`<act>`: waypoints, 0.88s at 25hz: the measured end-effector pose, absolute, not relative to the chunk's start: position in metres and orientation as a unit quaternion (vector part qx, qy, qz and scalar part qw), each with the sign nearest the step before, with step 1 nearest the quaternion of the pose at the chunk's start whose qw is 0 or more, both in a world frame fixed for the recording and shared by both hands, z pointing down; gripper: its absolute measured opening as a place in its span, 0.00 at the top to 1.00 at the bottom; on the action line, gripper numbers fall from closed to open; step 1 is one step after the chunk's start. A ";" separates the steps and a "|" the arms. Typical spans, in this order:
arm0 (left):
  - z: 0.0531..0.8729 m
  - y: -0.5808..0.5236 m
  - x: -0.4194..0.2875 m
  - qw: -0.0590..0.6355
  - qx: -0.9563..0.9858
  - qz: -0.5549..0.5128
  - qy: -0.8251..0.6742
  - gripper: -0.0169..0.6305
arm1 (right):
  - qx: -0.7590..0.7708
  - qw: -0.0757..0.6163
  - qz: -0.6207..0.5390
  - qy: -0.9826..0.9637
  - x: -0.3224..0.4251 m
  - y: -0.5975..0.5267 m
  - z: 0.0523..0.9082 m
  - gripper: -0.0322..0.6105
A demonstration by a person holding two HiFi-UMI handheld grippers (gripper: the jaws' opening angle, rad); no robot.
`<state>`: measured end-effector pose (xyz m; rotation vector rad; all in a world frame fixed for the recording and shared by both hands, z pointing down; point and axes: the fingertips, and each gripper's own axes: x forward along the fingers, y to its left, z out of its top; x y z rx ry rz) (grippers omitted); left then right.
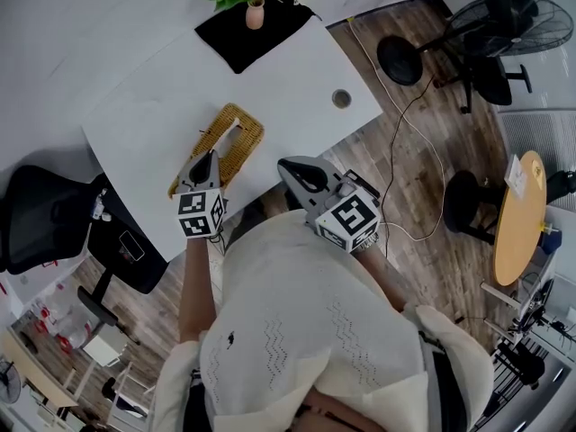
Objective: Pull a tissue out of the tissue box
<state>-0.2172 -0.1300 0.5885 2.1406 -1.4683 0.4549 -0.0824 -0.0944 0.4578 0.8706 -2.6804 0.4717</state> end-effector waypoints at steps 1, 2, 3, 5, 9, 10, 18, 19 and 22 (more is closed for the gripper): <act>0.587 -0.130 -0.217 0.250 0.786 0.166 -0.541 0.95 | 0.300 0.141 0.163 -0.929 -0.082 -0.095 0.457 0.95; 0.586 -0.129 -0.217 0.249 0.786 0.165 -0.542 0.95 | 0.299 0.140 0.163 -0.930 -0.082 -0.095 0.457 0.95; 0.584 -0.129 -0.217 0.248 0.785 0.164 -0.543 0.95 | 0.299 0.139 0.162 -0.930 -0.082 -0.096 0.456 0.95; 0.582 -0.129 -0.216 0.245 0.785 0.163 -0.545 0.95 | 0.296 0.137 0.160 -0.932 -0.081 -0.096 0.456 0.95; 0.577 -0.130 -0.214 0.242 0.784 0.159 -0.549 0.95 | 0.292 0.136 0.158 -0.933 -0.080 -0.097 0.454 0.95; 0.576 -0.130 -0.214 0.242 0.784 0.158 -0.550 0.95 | 0.292 0.135 0.158 -0.934 -0.080 -0.097 0.454 0.95; 0.565 -0.127 -0.207 0.238 0.784 0.146 -0.554 0.95 | 0.284 0.133 0.155 -0.937 -0.077 -0.098 0.454 0.95; 0.563 -0.127 -0.206 0.236 0.785 0.145 -0.555 0.95 | 0.283 0.133 0.155 -0.937 -0.077 -0.098 0.454 0.95; 0.557 -0.127 -0.203 0.233 0.785 0.139 -0.556 0.95 | 0.280 0.135 0.155 -0.938 -0.076 -0.098 0.454 0.95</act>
